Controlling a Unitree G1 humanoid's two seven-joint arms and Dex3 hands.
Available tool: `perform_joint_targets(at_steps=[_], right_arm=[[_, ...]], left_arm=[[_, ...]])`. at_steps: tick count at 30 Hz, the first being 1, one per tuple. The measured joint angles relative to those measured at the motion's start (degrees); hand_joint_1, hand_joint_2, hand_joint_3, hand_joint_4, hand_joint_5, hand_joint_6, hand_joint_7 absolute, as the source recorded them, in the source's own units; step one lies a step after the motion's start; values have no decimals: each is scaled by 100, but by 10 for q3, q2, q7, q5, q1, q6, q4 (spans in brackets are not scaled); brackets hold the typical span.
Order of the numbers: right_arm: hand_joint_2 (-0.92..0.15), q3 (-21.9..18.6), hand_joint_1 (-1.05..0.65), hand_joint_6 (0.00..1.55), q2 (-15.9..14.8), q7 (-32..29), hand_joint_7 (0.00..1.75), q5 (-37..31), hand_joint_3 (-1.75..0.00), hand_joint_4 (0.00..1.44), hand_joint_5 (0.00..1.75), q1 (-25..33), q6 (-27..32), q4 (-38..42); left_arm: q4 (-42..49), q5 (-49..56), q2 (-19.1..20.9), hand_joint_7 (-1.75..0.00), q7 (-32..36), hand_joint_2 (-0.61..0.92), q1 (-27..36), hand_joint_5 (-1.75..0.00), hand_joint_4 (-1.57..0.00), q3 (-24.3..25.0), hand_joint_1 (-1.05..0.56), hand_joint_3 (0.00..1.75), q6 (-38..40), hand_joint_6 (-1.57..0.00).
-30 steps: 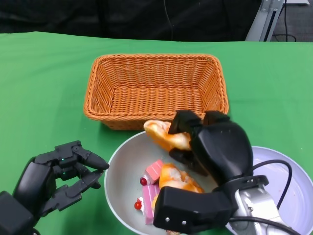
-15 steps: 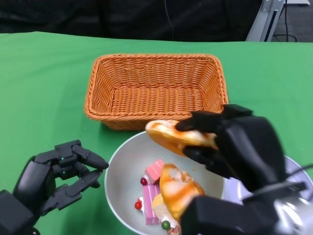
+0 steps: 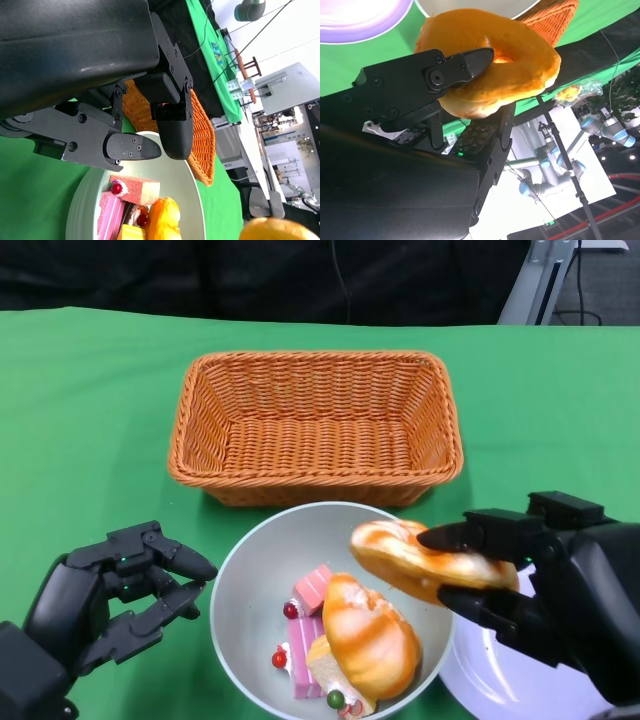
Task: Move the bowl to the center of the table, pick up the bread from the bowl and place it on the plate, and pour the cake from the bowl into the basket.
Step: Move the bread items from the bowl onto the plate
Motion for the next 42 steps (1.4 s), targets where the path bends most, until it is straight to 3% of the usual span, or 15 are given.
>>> perform_joint_targets(at_steps=[10,19,24,31,33,34,36,38,42], right_arm=[[-87,-121,-14,101,-38,-40,66,19,-3,82,153,69,-67,45],[-87,-158,-11,97,-19,-35,67,38,-2,79,156,70,-36,62],[-87,-161,-11,99,-22,-90,69,21,-2,78,158,59,-53,128],[-87,-155,-12,101,-52,-192,68,-20,-1,73,160,10,-84,287],[-88,-151,-15,83,-56,-218,108,-20,-1,68,171,-7,-96,332],[-89,-147,-15,78,-58,-229,120,-20,-1,67,173,-16,-101,353],[-89,-136,-17,70,-62,-256,139,-21,-1,68,174,-31,-115,393],[-89,-127,-17,67,-66,-290,147,-23,-1,69,175,-49,-129,445],[-91,-104,-20,76,-75,-326,113,-31,-1,68,170,-78,-131,518]], left_arm=[[33,-13,3,-98,-3,92,-12,-136,-75,6,-12,31,-20,-81],[47,-22,7,-97,-8,92,-18,-137,-75,8,-13,29,-23,-82],[51,-21,10,-98,-8,92,-18,-138,-75,11,-13,29,-25,-82],[55,-21,12,-99,-10,92,-21,-138,-76,13,-13,29,-32,-82],[55,-21,12,-99,-10,92,-21,-138,-76,13,-13,29,-32,-82],[55,-21,12,-99,-10,92,-21,-138,-76,13,-13,29,-32,-82],[55,-21,12,-99,-10,92,-21,-138,-76,13,-12,29,-32,-82],[55,-21,11,-99,-10,92,-22,-138,-77,11,-11,30,-34,-82],[55,-20,9,-98,-10,92,-21,-136,-76,9,-14,29,-36,-82]])
